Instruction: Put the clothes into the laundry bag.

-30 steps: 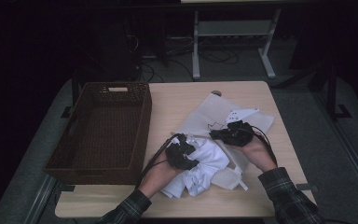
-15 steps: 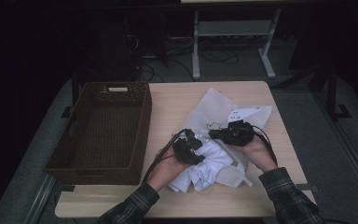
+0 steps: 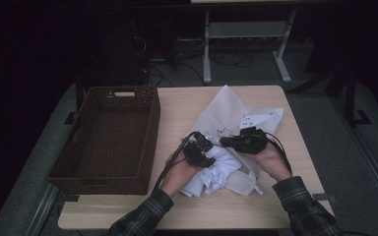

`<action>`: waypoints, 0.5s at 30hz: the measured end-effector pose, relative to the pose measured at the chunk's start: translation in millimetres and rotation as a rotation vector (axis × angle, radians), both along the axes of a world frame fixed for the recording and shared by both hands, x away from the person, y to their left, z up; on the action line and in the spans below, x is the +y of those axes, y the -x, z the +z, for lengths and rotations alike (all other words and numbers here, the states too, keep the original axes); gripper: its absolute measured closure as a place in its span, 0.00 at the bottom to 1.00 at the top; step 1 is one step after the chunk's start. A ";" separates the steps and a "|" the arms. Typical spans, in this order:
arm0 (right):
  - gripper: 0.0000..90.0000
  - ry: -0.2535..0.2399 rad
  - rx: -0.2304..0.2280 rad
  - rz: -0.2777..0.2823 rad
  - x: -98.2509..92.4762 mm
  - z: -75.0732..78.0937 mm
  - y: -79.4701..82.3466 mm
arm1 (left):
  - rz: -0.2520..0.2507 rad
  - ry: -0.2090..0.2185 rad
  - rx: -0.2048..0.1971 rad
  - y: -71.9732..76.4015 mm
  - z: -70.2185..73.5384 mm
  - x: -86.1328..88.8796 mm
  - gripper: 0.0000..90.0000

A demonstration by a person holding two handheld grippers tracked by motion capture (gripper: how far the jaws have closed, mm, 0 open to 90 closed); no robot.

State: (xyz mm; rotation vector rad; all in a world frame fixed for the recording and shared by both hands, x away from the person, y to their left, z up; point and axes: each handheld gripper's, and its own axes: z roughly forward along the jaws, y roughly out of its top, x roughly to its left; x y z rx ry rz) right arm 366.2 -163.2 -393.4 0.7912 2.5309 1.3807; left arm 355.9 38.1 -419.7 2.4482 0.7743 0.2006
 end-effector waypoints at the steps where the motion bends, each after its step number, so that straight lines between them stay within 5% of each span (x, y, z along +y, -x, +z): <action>1: 0.96 -0.002 0.002 0.000 -0.1 -0.5 -0.4 | 0.002 0.002 0.001 -0.8 -0.5 1.0 0.78; 6: 0.93 0.010 0.012 -0.001 0.7 -3.9 -1.7 | 0.005 0.016 0.009 -3.0 -8.0 3.6 0.77; 15: 0.66 0.023 0.000 -0.032 -14.9 -3.7 10.0 | 0.010 0.020 0.007 -4.3 -11.7 5.2 0.78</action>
